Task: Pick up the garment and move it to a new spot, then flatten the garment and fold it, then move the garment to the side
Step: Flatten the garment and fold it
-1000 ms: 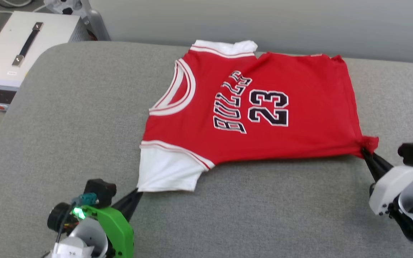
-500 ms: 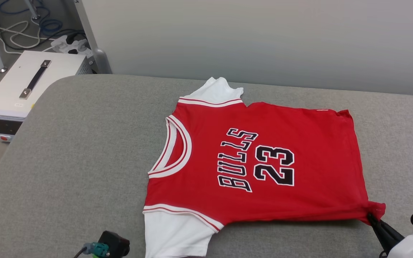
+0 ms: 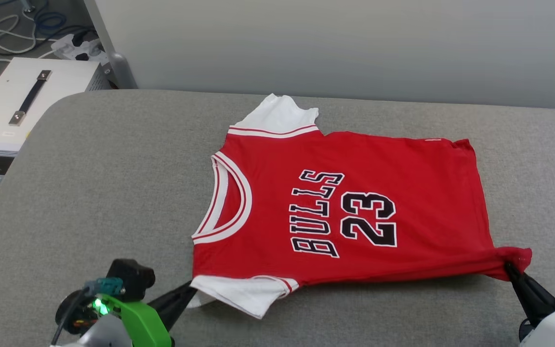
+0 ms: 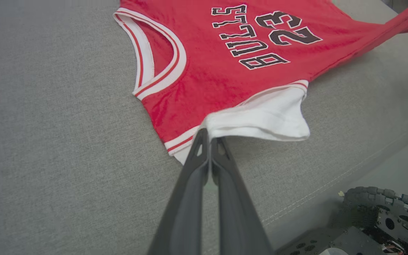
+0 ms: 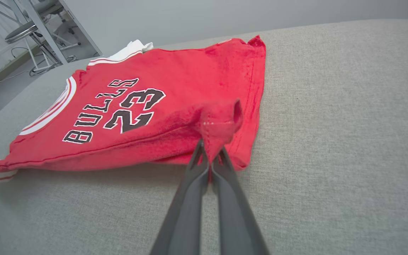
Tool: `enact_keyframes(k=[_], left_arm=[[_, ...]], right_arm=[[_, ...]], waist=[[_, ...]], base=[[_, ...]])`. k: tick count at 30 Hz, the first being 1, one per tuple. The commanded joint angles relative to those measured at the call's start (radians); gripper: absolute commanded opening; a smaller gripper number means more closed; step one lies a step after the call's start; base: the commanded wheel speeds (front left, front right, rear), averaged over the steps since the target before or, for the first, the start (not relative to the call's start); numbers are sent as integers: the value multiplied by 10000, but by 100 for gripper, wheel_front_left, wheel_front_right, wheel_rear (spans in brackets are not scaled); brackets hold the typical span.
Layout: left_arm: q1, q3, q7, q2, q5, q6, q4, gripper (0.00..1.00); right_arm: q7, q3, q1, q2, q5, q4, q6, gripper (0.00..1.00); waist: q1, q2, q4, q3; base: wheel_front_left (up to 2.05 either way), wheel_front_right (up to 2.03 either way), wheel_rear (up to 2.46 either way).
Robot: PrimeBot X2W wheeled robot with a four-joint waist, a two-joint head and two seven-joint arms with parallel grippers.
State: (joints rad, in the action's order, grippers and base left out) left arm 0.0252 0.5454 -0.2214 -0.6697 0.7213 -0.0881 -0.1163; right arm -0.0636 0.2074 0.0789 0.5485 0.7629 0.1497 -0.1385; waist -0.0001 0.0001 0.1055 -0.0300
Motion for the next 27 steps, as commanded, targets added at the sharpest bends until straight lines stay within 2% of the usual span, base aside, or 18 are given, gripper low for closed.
enact_keyframes(k=[1, 7, 16, 22, 27], left_arm=[[435, -68, -24, 65, -60, -41, 119, 0], [1673, -80, -187, 366, -121, -131, 904, 0], [3642, 224, -594, 506, -31, -358, 2379, 0], [4892, 777, -847, 442, -57, -415, 3605, 0], [5686, 1668, -1098, 372, 84, -422, 4509, 0]], right_arm=[[121, -125, -218, -116, -154, -134, 78, 0], [505, -497, -917, -672, -647, -59, 78, 0], [952, -763, -1804, -1171, -1355, 268, 78, 0], [1404, -534, -2424, -1376, -1727, 631, 78, 0], [1778, -293, -2964, -1522, -1984, 1086, 78, 0]], waist=[[1, -1, -127, -294], [1, -1, -298, -861], [1, -1, -581, -1588], [1, -1, -867, -1990], [1, -1, -1078, -2258]], base=[[0, 0, 0], [0, 0, 0], [0, 0, 0], [0, 0, 0], [0, 0, 0]])
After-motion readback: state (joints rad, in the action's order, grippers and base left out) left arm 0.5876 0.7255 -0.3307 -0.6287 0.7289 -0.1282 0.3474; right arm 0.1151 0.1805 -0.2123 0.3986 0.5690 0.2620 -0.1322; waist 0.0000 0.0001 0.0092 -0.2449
